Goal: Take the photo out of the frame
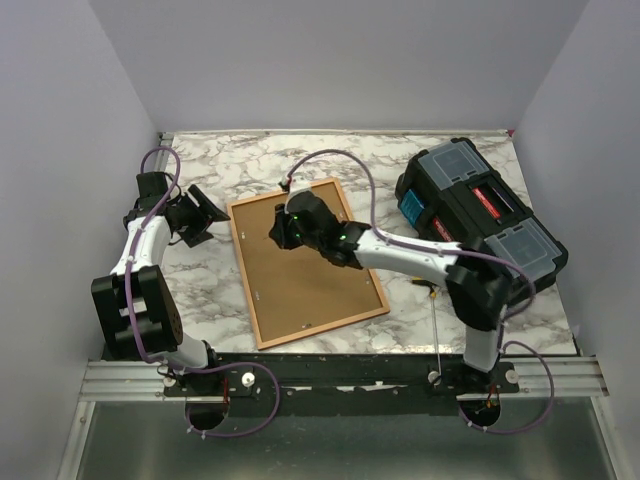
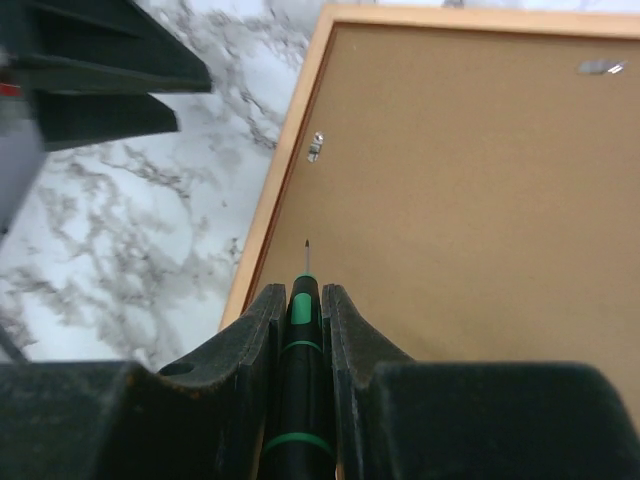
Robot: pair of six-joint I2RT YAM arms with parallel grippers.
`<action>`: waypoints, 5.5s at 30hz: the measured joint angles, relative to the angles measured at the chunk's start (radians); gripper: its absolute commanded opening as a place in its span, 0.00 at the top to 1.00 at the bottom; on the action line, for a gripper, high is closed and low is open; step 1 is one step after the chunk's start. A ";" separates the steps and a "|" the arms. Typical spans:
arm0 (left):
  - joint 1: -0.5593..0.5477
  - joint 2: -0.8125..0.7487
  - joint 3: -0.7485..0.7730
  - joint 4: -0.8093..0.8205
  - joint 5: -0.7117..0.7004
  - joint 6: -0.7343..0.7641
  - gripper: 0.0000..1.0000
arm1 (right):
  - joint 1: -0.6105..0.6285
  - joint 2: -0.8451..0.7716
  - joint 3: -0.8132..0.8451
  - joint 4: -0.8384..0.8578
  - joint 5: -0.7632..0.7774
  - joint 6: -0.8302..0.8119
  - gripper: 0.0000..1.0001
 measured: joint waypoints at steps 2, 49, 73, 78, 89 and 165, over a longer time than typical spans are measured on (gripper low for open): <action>-0.002 0.000 0.000 0.000 0.000 0.002 0.30 | 0.000 -0.125 -0.072 -0.006 0.029 -0.023 0.99; -0.077 -0.036 -0.024 0.045 0.112 0.032 0.29 | -0.205 -0.684 -0.993 0.208 0.660 0.284 0.89; -0.077 -0.036 -0.024 0.045 0.113 0.032 0.29 | -0.276 -0.614 -1.082 0.342 0.632 0.433 0.60; -0.077 -0.036 -0.024 0.045 0.113 0.032 0.29 | -0.277 -0.622 -1.086 0.336 0.630 0.446 0.53; -0.079 -0.036 -0.025 0.048 0.113 0.032 0.29 | -0.282 -0.733 -1.101 0.177 0.600 0.483 0.33; -0.101 -0.045 -0.035 0.067 0.143 0.032 0.29 | -0.323 -0.122 -0.373 -0.339 0.428 -0.461 0.61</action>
